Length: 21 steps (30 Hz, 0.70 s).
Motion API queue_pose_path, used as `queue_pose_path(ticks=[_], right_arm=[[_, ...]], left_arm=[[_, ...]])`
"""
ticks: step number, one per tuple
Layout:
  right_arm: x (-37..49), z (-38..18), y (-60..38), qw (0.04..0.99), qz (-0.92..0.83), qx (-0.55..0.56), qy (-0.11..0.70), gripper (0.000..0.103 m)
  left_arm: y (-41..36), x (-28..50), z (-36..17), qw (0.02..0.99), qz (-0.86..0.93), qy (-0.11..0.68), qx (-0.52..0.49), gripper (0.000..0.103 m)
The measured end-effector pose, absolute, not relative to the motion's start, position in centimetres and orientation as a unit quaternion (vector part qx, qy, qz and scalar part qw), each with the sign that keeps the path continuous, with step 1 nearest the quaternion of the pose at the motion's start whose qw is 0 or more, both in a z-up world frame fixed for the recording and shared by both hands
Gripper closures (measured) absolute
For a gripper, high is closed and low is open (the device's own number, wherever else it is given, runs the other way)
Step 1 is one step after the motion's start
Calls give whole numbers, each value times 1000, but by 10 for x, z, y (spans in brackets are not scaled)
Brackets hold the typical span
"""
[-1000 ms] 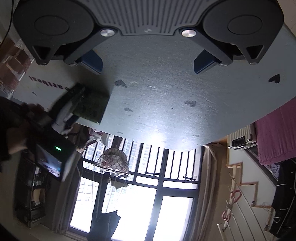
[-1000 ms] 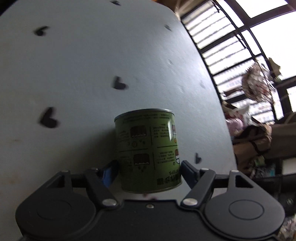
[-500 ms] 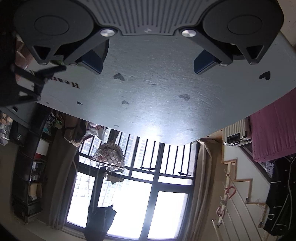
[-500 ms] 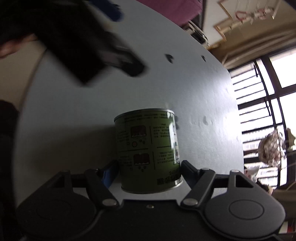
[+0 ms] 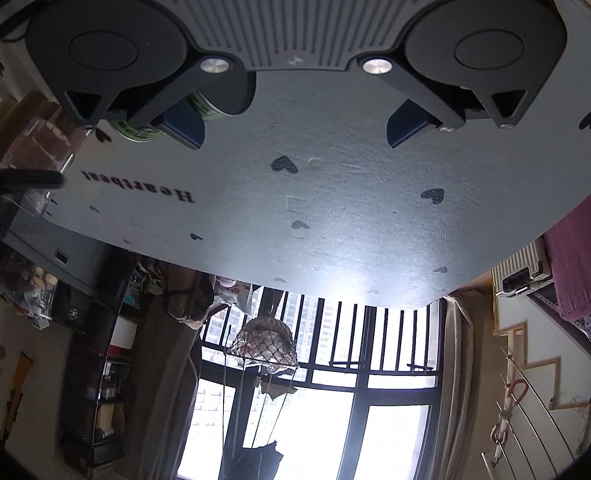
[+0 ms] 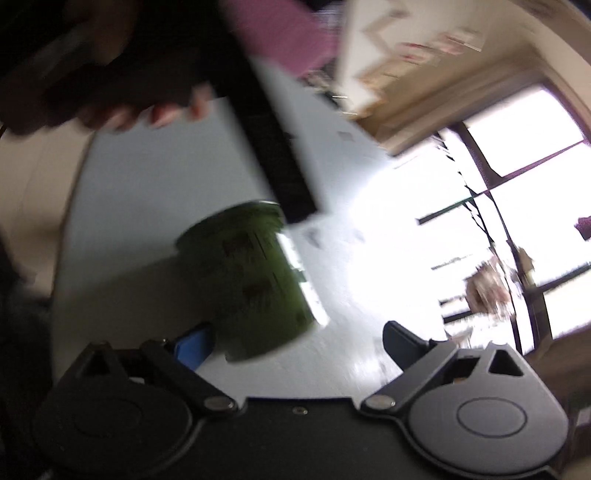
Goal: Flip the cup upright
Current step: 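Lift the green tin with the right tool and rotate it upright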
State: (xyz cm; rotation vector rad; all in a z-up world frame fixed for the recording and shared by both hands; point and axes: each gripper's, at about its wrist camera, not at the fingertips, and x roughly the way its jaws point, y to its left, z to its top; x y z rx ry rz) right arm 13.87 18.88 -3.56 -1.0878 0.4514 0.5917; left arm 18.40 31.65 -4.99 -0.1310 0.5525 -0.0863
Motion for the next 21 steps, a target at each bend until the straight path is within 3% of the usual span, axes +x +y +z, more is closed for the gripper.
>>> queue_pose_path(ticks=[2, 5, 10, 13, 21], right_arm=[[137, -28, 178, 831, 255, -448, 210, 6], [129, -22, 163, 883, 231, -346, 217, 24], [142, -29, 137, 909, 263, -153, 284, 90], [135, -49, 131, 903, 283, -101, 306, 96], [151, -62, 124, 905, 269, -27, 327, 97]], left_arm=[[317, 186, -50, 959, -43, 274, -60, 0], [317, 190, -52, 958, -36, 279, -49, 0], [315, 194, -54, 957, -34, 287, -38, 0], [317, 194, -55, 955, -34, 294, -36, 0], [320, 179, -56, 952, -47, 300, -45, 0]])
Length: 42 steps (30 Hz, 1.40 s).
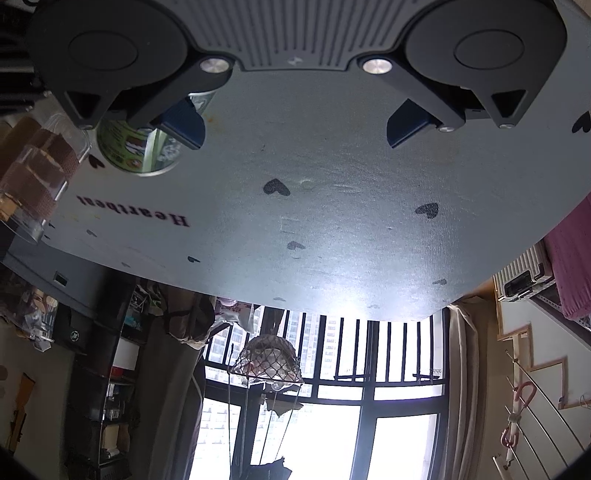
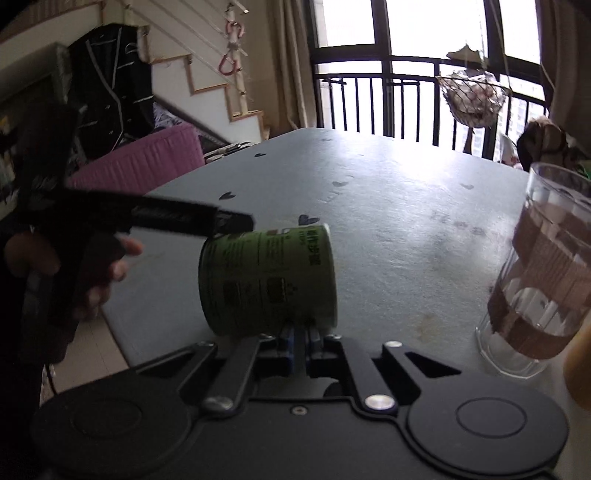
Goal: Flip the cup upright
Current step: 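Lift the green tin with the right tool and rotate it upright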
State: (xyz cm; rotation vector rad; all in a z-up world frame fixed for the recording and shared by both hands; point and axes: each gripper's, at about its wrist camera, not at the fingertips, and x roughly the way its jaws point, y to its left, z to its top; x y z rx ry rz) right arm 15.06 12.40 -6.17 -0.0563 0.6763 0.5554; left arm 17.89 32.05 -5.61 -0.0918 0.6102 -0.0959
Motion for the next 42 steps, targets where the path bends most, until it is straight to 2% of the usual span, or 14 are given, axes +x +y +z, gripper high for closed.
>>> queue_pose_path(ticks=[7, 16, 23, 27, 29, 32, 33, 34, 42], right_arm=[[160, -67, 111, 905, 258, 18, 338, 97], [158, -72, 86, 904, 262, 71, 329, 96], [159, -74, 66, 899, 272, 121, 320, 91], [163, -77, 51, 889, 286, 168, 317, 79], [167, -79, 44, 882, 285, 197, 320, 73], [175, -82, 37, 863, 290, 256, 325, 52], [177, -85, 36, 856, 292, 275, 325, 40], [178, -87, 36, 850, 294, 291, 326, 33], [205, -113, 53, 745, 292, 456, 390, 20]], left_arm=[[320, 176, -53, 945, -54, 321, -41, 0], [305, 180, -19, 927, -139, 338, -83, 2], [269, 194, -35, 890, -175, 417, -58, 15], [265, 197, -49, 876, -175, 446, -64, 28], [264, 196, -49, 876, -175, 444, -62, 29], [263, 194, -50, 879, -174, 441, -56, 29], [263, 193, -49, 879, -174, 441, -55, 29], [262, 193, -49, 879, -173, 440, -54, 29], [260, 185, -48, 890, -163, 425, -37, 29]])
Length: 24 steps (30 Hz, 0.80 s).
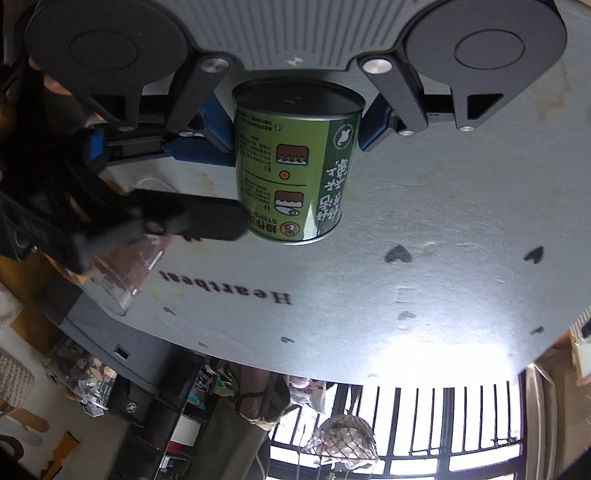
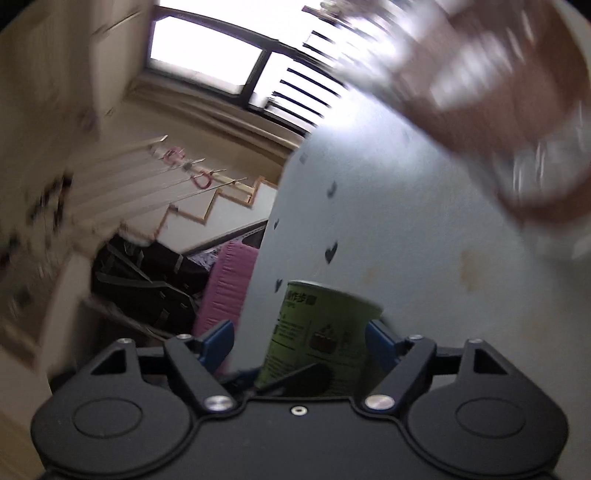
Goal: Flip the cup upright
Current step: 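Lift the green tin with the right tool and rotate it upright, then lower the upright green tin onto the table with the right tool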
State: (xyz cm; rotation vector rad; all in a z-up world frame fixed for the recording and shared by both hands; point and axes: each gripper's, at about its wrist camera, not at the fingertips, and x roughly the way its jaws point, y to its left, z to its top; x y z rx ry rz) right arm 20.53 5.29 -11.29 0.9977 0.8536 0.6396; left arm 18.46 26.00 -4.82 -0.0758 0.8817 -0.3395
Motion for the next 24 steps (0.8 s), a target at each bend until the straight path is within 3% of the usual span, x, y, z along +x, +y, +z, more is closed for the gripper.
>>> queue_pose_path(ticks=[5, 12, 24], right_arm=[[215, -119, 68, 737, 273, 458, 415, 20], [221, -115, 77, 753, 259, 438, 417, 28], [184, -52, 87, 914, 256, 181, 258, 29]], left_arm=[[263, 176, -49, 891, -178, 416, -31, 29], [260, 167, -50, 899, -202, 389, -19, 29], [234, 170, -69, 916, -276, 290, -34, 29]])
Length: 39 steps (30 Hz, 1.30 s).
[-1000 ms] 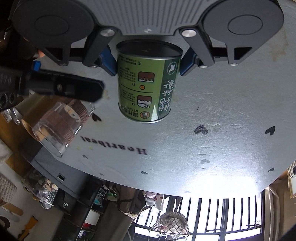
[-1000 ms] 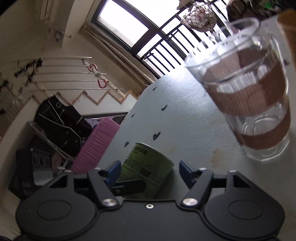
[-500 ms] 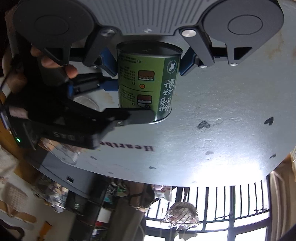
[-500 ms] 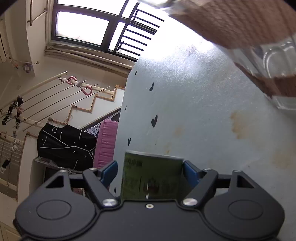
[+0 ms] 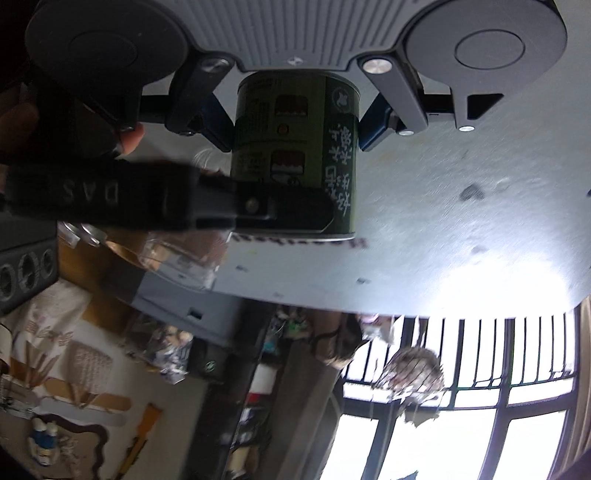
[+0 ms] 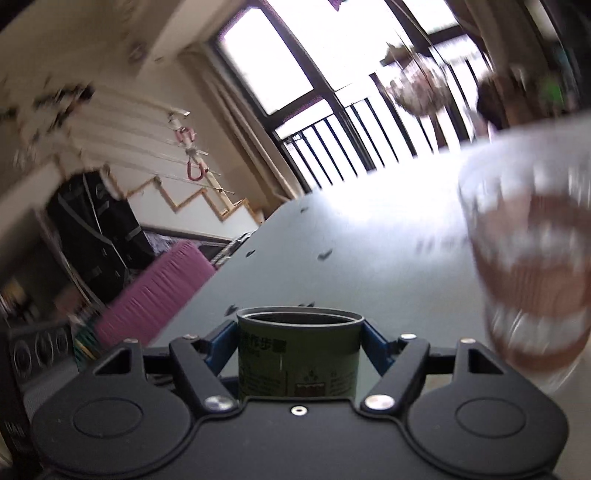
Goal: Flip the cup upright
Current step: 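Lower the upright green tin onto the table with the right tool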
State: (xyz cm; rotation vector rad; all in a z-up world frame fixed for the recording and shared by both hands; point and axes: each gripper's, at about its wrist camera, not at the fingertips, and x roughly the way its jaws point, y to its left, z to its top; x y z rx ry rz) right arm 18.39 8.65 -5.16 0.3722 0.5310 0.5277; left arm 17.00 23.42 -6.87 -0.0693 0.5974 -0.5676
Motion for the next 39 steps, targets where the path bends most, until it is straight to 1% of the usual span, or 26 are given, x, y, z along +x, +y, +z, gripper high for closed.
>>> queue_pose_path(ticks=[5, 16, 21, 23, 24, 25, 32, 33, 39], right_arm=[[172, -37, 91, 939, 250, 75, 223, 30], [161, -42, 102, 940, 243, -23, 237, 30], [168, -43, 103, 941, 230, -25, 246, 30], [169, -43, 99, 944, 221, -19, 245, 27], [169, -42, 96, 945, 218, -13, 243, 24], [169, -40, 93, 946, 216, -6, 242, 24], [168, -32, 75, 946, 217, 51, 235, 24], [168, -31, 73, 946, 216, 60, 235, 26], [170, -27, 59, 942, 215, 106, 236, 25]], left_arm=[[220, 169, -77, 922, -280, 268, -12, 29], [214, 174, -97, 928, -273, 248, 43, 29], [207, 188, -100, 930, -271, 242, 47, 29], [205, 194, -99, 929, -272, 247, 43, 29], [205, 196, -98, 928, -274, 250, 41, 29], [205, 198, -97, 927, -275, 253, 38, 29], [200, 218, -95, 928, -264, 262, 21, 29], [199, 220, -95, 928, -263, 262, 21, 29], [196, 224, -95, 927, -267, 260, 35, 29]])
